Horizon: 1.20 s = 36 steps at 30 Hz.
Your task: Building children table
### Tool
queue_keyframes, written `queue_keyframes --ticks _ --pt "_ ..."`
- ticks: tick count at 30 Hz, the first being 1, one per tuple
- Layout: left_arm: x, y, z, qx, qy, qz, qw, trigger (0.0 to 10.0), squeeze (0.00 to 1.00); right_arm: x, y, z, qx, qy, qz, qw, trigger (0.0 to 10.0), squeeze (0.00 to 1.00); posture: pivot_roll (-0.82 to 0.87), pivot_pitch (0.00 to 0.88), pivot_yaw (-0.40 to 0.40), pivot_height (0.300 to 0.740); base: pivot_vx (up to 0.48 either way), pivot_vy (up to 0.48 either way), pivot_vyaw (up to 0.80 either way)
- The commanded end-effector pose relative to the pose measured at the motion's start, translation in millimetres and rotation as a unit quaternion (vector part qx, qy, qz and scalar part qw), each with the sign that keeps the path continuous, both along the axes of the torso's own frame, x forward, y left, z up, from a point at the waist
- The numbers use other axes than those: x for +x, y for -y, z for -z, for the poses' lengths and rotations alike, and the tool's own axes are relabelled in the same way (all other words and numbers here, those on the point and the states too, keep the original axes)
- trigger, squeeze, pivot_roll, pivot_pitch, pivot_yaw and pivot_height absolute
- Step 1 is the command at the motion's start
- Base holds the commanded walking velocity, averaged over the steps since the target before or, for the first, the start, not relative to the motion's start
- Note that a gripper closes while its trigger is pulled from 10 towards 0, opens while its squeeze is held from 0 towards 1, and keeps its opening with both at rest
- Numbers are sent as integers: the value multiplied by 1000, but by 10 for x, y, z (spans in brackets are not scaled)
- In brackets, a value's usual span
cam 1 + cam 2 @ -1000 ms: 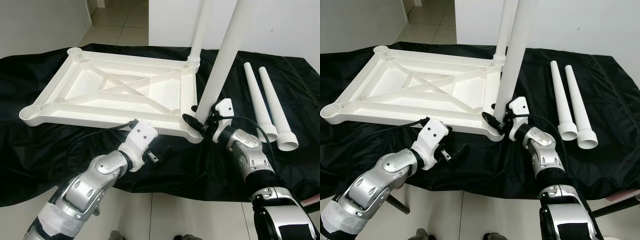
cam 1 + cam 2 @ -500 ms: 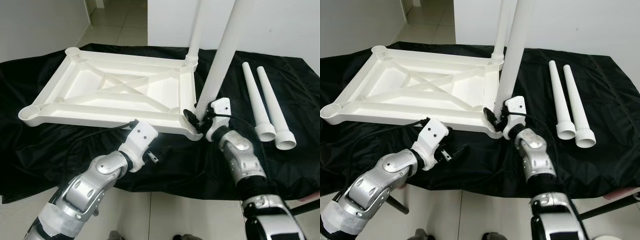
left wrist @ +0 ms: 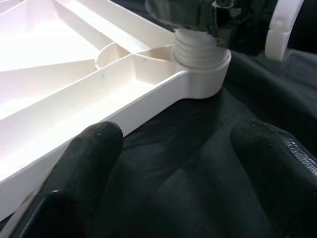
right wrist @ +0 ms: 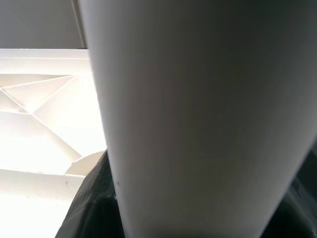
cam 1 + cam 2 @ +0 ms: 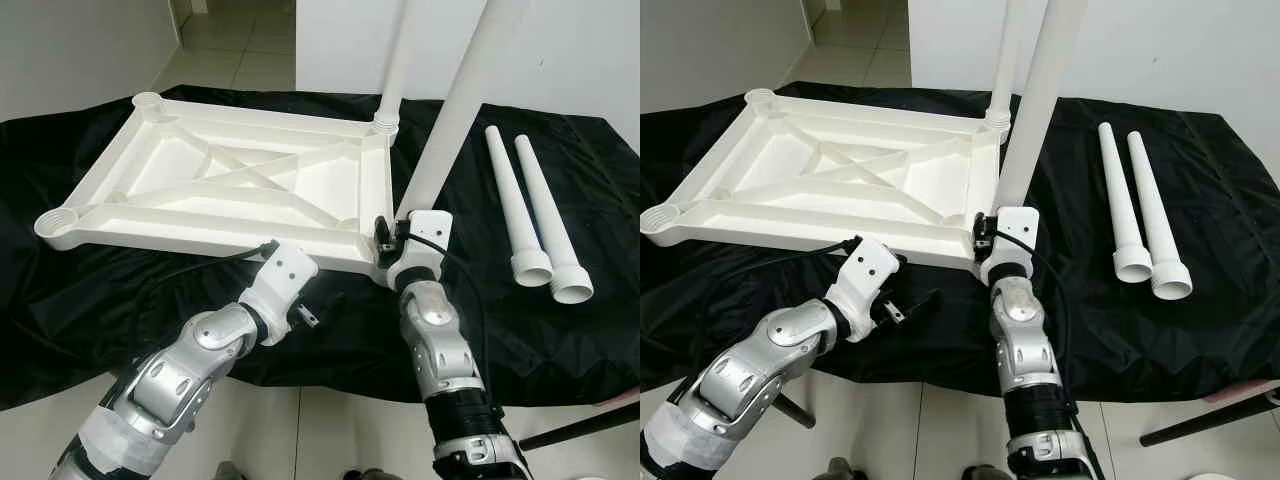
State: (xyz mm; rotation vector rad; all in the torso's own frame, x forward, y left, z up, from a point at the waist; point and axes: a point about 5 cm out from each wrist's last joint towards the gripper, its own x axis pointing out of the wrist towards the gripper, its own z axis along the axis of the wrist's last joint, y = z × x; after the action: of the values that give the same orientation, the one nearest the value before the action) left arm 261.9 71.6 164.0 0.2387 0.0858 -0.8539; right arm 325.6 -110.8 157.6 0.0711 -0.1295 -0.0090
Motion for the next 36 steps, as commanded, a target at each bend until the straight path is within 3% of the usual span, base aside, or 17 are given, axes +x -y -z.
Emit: queue_keyframes --ticks 1,5,6,7,8,15,16,23,25,31,36 --pt "-80 53 0 -3 -15 59 998 10000 0 -44 -9 131 10 -37 3 999 10000 0 -24 73 -22 740 0 0 0" --pt "-69 50 0 -3 -12 59 998 10000 0 -45 9 103 10 -36 4 999 10000 0 -24 63 -25 740 0 0 0" --pt "-65 50 0 -3 -12 58 998 10000 0 -46 10 89 13 -32 1 999 10000 67 -23 59 -25 740 0 0 0" --pt "-63 49 0 -3 -12 58 998 10000 0 -51 4 80 16 -29 1 999 10000 67 -23 59 -25 740 0 0 0" --pt "-61 49 5 -2 -12 57 998 10000 0 -56 -6 71 19 -24 -3 1000 10000 1000 -22 56 -27 740 0 0 0" --pt "-64 39 14 -1 -12 54 998 10000 0 -69 52 2 32 -3 -36 999 10000 1000 -22 49 -26 740 0 0 0" --pt "-62 35 15 -1 -12 53 999 10000 0 -62 83 -4 35 -4 -63 997 10000 0 -24 46 -25 740 0 0 0" --pt "-56 36 16 0 -11 53 999 10000 0 -54 167 -34 25 1 -135 991 10000 0 -33 44 -19 740 0 0 0" --pt "-49 38 13 0 -11 54 998 10000 0 -30 229 -47 -2 4 -197 980 10000 0 -38 43 -15 740 0 0 0" --pt "-31 48 7 1 -10 59 998 10000 0 79 370 -41 -97 1 -293 951 10000 0 -43 40 -9 740 0 0 0" --pt "-22 51 3 2 -9 60 998 10000 0 141 414 -42 -123 -6 -309 943 10000 0 -43 39 -8 740 0 0 0"
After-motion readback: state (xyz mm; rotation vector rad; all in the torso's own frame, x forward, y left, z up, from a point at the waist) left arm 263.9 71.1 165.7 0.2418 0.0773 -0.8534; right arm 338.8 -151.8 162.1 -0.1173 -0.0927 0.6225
